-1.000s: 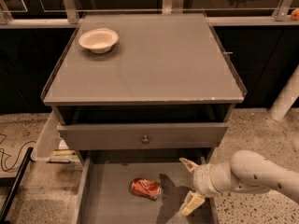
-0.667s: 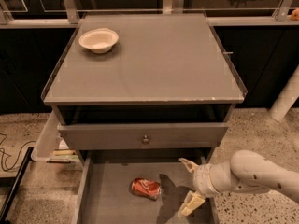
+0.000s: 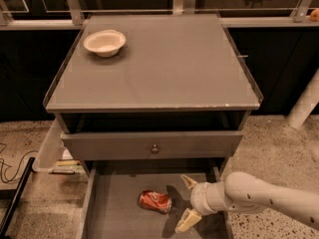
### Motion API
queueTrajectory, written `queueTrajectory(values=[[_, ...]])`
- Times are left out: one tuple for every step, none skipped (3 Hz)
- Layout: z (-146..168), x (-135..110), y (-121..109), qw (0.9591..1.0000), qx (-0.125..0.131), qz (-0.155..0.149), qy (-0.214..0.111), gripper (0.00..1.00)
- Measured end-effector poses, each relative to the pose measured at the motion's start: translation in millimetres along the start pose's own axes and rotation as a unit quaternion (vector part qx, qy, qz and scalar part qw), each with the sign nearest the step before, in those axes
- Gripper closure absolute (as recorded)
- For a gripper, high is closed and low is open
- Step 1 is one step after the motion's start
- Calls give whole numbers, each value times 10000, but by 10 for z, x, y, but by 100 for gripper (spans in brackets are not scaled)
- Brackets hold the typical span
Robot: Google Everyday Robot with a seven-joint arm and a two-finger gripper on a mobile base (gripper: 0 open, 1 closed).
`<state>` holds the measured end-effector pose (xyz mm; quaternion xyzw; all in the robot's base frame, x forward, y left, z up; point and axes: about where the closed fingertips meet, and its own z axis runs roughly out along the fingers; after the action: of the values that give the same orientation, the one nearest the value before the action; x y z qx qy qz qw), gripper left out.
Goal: Pick coke can from middle drawer and place on counter
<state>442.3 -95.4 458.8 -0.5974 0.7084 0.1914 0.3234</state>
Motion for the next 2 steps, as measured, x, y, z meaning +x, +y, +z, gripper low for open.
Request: queueTrajectory(values=[[369, 128, -69, 9998, 40, 150, -106, 0], [652, 169, -83, 9993, -41, 255, -271, 0]])
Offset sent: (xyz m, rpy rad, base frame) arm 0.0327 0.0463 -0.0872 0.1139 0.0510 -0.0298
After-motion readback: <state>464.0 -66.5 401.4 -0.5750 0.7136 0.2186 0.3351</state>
